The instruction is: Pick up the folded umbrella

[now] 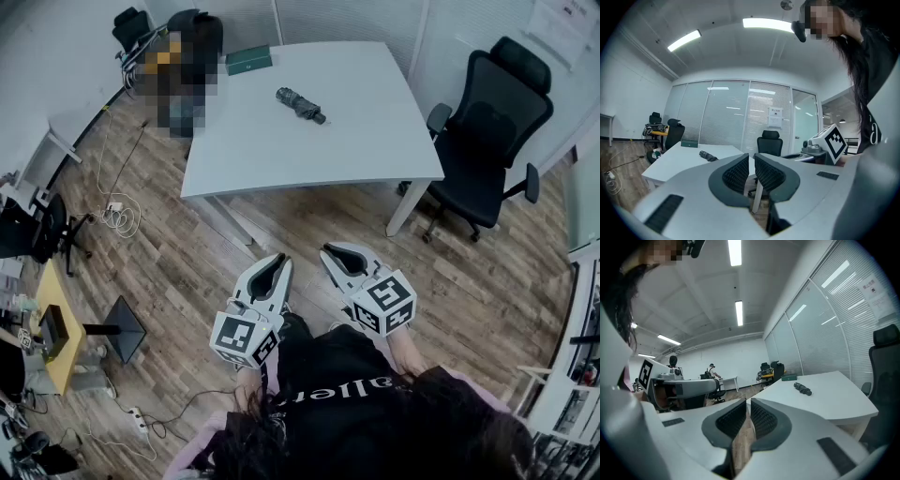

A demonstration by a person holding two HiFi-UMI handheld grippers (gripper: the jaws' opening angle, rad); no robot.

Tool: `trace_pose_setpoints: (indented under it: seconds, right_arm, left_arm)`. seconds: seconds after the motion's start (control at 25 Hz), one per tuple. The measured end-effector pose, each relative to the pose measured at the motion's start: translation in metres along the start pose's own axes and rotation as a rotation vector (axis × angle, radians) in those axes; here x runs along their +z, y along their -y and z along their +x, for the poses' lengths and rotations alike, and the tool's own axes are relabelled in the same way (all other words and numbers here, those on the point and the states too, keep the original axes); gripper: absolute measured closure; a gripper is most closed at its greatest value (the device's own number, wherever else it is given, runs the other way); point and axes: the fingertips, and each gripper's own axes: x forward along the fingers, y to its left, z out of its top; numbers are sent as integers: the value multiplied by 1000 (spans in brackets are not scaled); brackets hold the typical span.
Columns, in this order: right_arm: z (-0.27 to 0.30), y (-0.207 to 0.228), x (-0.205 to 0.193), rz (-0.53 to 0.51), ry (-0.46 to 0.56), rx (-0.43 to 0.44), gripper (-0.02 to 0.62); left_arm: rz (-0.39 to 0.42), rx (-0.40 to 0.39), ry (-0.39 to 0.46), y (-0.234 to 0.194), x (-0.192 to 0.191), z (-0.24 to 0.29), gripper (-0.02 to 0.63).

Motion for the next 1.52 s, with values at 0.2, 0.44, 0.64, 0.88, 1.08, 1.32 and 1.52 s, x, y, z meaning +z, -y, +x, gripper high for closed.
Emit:
trace_pose_setpoints:
  seconds: [0.2, 0.44, 0.64, 0.88, 1.08, 1.32, 1.52]
  right_arm:
    - [-6, 4, -2, 25, 11, 0, 552]
    - [-7, 8, -4, 67, 25, 13, 552]
    - [-1, 10, -6, 92, 25, 20, 552]
    - [18, 20, -6, 105, 21, 21, 552]
    - [48, 38, 2, 110, 13, 6, 552]
    - [98, 73, 19, 123, 4, -32, 552]
    - [143, 95, 40, 155, 8, -59, 552]
  left_arm:
    - [-2, -3, -8, 8, -3, 3, 552]
    - [4, -2, -28, 11, -5, 6, 552]
    - [7, -12, -51, 9, -9, 12, 552]
    - [1, -42, -57, -5, -12, 29, 552]
    - [-8, -54, -51, -36, -7, 51, 552]
    - [-7, -74, -45, -92, 8, 91, 552]
    - [-5, -104, -46, -141, 26, 124, 551]
